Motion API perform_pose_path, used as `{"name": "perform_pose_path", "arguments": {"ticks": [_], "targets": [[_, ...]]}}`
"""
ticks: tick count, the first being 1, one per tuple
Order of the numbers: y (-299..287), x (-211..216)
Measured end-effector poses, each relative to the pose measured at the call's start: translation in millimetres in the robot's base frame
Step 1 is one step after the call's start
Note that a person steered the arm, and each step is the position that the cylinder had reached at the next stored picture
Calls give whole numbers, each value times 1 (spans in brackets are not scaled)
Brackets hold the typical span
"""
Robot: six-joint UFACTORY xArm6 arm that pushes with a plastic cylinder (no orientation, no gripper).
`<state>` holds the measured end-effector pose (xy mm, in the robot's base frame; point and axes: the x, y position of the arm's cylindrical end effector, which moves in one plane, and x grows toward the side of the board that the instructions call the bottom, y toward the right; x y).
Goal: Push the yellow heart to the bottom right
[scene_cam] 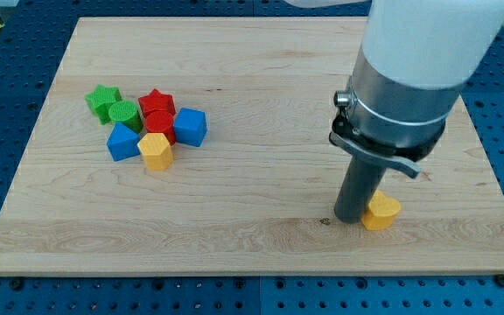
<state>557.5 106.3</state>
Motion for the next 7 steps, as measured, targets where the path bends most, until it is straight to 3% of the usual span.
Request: {"name": "perform_pose_path", "arguments": {"ticks": [1,3,5,7], "targets": [[-4,-19],[1,15],[0,-14],[1,-11]]}}
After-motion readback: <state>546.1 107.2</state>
